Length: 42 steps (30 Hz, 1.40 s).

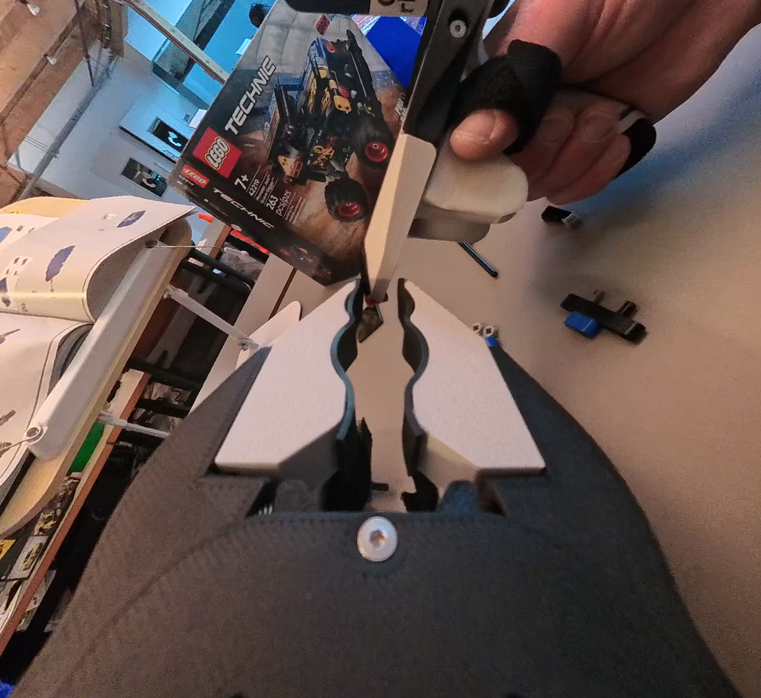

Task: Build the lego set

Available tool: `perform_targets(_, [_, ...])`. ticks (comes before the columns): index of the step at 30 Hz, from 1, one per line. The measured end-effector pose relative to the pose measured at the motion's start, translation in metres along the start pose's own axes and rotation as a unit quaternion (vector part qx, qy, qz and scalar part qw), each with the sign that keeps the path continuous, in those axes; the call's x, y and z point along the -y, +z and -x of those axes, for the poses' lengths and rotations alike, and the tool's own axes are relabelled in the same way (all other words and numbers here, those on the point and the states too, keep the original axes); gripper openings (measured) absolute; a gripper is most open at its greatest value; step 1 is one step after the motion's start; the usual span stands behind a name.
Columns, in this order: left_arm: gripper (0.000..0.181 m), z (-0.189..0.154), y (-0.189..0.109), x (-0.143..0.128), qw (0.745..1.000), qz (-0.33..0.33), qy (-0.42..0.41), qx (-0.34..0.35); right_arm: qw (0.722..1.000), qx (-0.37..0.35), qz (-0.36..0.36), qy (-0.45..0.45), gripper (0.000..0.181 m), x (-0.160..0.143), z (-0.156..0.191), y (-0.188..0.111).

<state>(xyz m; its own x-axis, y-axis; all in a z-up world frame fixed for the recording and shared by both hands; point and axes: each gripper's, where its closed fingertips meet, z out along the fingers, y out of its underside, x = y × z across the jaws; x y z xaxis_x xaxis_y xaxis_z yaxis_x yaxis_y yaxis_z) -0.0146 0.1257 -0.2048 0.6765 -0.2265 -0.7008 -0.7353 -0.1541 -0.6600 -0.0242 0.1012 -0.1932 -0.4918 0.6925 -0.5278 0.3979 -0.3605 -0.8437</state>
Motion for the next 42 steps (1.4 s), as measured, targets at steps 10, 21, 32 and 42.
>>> perform_targets(10, [0.008,0.010,-0.003,0.001,1.000,0.001,0.013,0.025,0.999,0.017,-0.029,0.014,0.002,0.010,0.004,-0.004])
perform_targets(21, [0.008,0.005,-0.003,0.001,0.999,-0.005,0.047,-0.010,0.999,0.027,-0.011,0.014,0.002,0.005,0.004,-0.006])
perform_targets(32, [0.007,0.000,-0.005,-0.010,0.995,0.012,0.089,-0.048,0.999,-0.007,0.039,-0.019,0.008,-0.008,-0.004,-0.009])
perform_targets(42, [0.007,-0.010,0.003,-0.015,0.991,0.040,0.123,-0.038,0.998,-0.036,0.050,-0.026,0.000,-0.013,-0.009,-0.004])
